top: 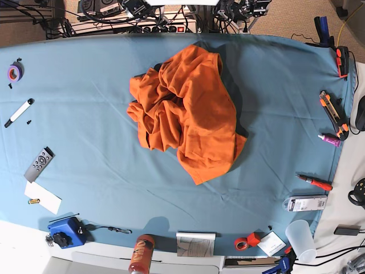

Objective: Layout the t-shirt on the table in an organized manner, then fold the t-shirt properly
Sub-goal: 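Raise both grippers from rest and move them toward the orange t-shirt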

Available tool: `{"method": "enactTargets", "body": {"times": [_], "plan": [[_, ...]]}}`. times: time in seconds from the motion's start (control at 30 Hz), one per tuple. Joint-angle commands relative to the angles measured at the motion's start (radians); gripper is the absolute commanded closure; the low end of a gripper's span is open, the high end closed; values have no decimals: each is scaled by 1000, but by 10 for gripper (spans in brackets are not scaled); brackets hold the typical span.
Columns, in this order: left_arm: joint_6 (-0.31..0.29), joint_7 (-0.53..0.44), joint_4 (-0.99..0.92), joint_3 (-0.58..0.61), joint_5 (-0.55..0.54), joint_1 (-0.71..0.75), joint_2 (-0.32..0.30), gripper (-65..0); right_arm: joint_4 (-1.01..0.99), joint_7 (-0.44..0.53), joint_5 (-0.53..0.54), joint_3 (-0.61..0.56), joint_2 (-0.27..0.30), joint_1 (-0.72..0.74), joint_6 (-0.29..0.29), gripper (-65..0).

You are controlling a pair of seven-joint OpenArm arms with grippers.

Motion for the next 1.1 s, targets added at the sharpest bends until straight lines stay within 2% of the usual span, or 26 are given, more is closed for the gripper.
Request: {"method": "enactTargets", "body": {"times": [0.0, 0.2, 0.6, 0.77, 0.9, 1.07], "plan": [[-4, -11, 4, 0, 1, 3, -10, 0, 7, -7, -1, -2, 0, -2, 6, 0], [-5, -11, 4, 0, 0, 4, -41, 0, 7, -7, -1, -2, 0, -2, 6, 0], [-5, -11, 4, 0, 0, 22, -58, 0, 7, -11, -1, -2, 0, -2, 6, 0], [-8, -11, 19, 25, 1, 59, -88, 0, 7, -77, 1, -2, 6, -6, 6, 0], [-7, -12, 68, 45, 1, 122, -119, 0, 8, -91, 54, -3, 45, -5, 7, 0], [-7, -14, 168, 45, 0, 215, -167, 0, 8, -105, 122, -3, 120, -6, 7, 0]]}}
